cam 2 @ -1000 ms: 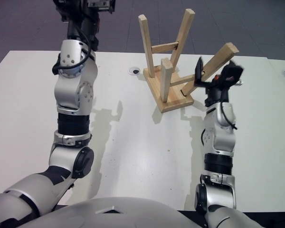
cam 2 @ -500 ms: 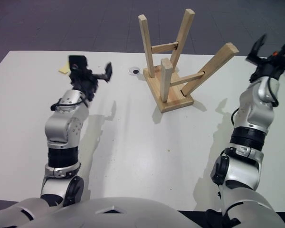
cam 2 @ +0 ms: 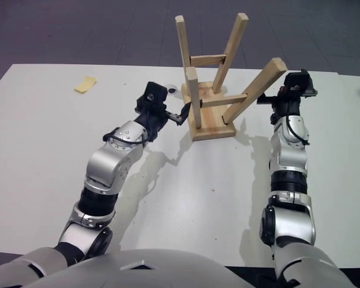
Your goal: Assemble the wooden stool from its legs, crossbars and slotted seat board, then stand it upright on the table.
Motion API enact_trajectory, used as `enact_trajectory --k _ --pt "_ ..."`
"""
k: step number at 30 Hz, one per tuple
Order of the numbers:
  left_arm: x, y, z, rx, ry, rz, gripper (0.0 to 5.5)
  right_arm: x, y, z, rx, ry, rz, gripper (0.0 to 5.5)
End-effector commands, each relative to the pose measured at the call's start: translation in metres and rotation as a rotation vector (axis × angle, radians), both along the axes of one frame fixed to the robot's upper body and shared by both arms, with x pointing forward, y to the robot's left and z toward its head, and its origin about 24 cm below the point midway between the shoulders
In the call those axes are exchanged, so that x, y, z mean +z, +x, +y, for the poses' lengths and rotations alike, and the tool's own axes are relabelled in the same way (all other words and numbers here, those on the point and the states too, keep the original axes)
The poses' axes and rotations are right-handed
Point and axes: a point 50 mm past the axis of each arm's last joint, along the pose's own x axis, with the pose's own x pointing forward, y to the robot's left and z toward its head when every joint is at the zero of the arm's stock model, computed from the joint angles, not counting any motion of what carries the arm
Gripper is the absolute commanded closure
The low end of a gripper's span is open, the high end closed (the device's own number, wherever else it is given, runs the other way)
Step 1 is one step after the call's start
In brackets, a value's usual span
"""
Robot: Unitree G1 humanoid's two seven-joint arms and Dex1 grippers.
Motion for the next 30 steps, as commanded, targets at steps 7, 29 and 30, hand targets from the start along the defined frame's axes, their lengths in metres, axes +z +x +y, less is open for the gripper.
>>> enact_trajectory --k 7,29,30 --pt "0.011 0.012 0.089 0.441 -0.056 -0.089 0.10 -0.007 -0.035 -0.077 -0.515 0.158 0.008 0.12" --pt "-0.003 0.026 0.044 0.372 -0.073 -0.016 0.10 -0.001 -0.019 0.036 -0.038 0.101 0.023 0.12" --pt "0.001 0.026 0.049 0.409 -0.099 -0.032 0.10 0.005 -0.019 0.032 -0.056 0.108 0.000 0.12"
